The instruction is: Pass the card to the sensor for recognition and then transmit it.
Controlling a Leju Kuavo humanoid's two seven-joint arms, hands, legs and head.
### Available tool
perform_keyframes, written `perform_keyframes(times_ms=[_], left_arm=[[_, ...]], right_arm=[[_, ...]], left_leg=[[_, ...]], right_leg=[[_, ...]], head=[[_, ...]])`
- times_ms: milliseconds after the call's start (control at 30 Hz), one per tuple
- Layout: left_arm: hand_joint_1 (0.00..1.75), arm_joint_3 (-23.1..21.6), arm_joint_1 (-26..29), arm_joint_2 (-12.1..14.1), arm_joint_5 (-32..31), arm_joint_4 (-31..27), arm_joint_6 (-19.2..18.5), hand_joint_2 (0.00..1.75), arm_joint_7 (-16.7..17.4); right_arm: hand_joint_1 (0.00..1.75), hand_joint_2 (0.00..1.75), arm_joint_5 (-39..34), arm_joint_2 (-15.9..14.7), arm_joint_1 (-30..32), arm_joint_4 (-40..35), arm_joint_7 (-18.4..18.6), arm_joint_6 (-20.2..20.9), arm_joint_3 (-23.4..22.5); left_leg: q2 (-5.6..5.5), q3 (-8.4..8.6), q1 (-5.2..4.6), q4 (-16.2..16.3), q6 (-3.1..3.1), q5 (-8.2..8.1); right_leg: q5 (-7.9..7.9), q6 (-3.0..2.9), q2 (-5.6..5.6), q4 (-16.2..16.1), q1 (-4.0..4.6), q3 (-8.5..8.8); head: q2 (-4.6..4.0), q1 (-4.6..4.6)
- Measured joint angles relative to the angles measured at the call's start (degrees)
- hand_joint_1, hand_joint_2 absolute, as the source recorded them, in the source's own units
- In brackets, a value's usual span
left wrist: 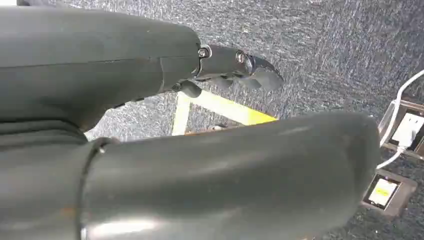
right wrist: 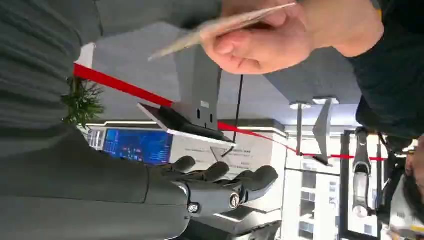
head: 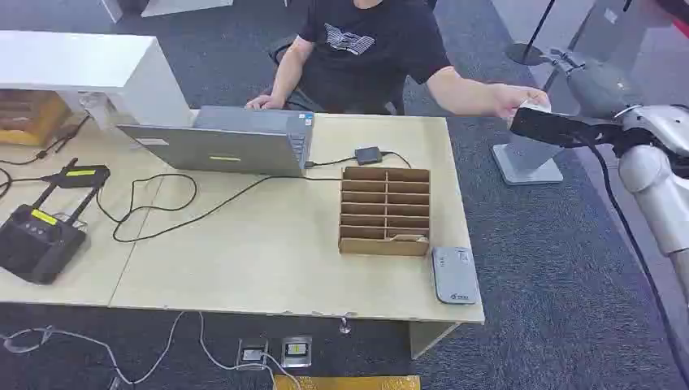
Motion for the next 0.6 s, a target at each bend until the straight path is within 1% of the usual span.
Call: perform_keyframes(times_ms=[167, 300, 467, 600], left_arm=[[0.0, -0.2, 0.0, 0.1, 0.0, 0.0, 0.5, 0.0, 0.0], [0.0, -0.2, 0.0, 0.5, 0.0, 0.0, 0.2, 0.0, 0.0], [0.0, -0.3, -0.1, 1.0, 0.2, 0.0, -0.4, 0.0, 0.0], [0.0, -0.5, -0.1, 1.0, 0.2, 0.1, -0.5, 0.0, 0.0]], right_arm=[[1.75, 1.75, 1.0, 0.4, 2.3, -2.5, -0.1, 1.3, -2.2], [1.75, 1.75, 3.5, 0.8, 4.0, -3.7, -0.5, 1.5, -3.5], [1.75, 1.75, 5.8, 1.7, 4.1, -3.8, -1.4, 1.4, -4.3], [1.75, 1.75, 6.0, 2.2, 4.3, -3.8, -1.5, 1.5, -4.8]], left_leg=[[0.0, 0.0, 0.0, 0.0, 0.0, 0.0], [0.0, -0.01, 0.0, 0.0, 0.0, 0.0], [-0.01, -0.01, 0.0, 0.0, 0.0, 0.0], [0.0, -0.01, 0.0, 0.0, 0.0, 0.0]], right_leg=[[0.0, 0.0, 0.01, 0.0, 0.0, 0.0], [0.0, 0.0, 0.0, 0.0, 0.0, 0.0], [0.0, 0.0, -0.01, 0.0, 0.0, 0.0], [0.0, 0.0, 0.0, 0.0, 0.0, 0.0]], head=[[0.0, 0.02], [0.0, 0.04], [0.0, 0.02], [0.0, 0.02]])
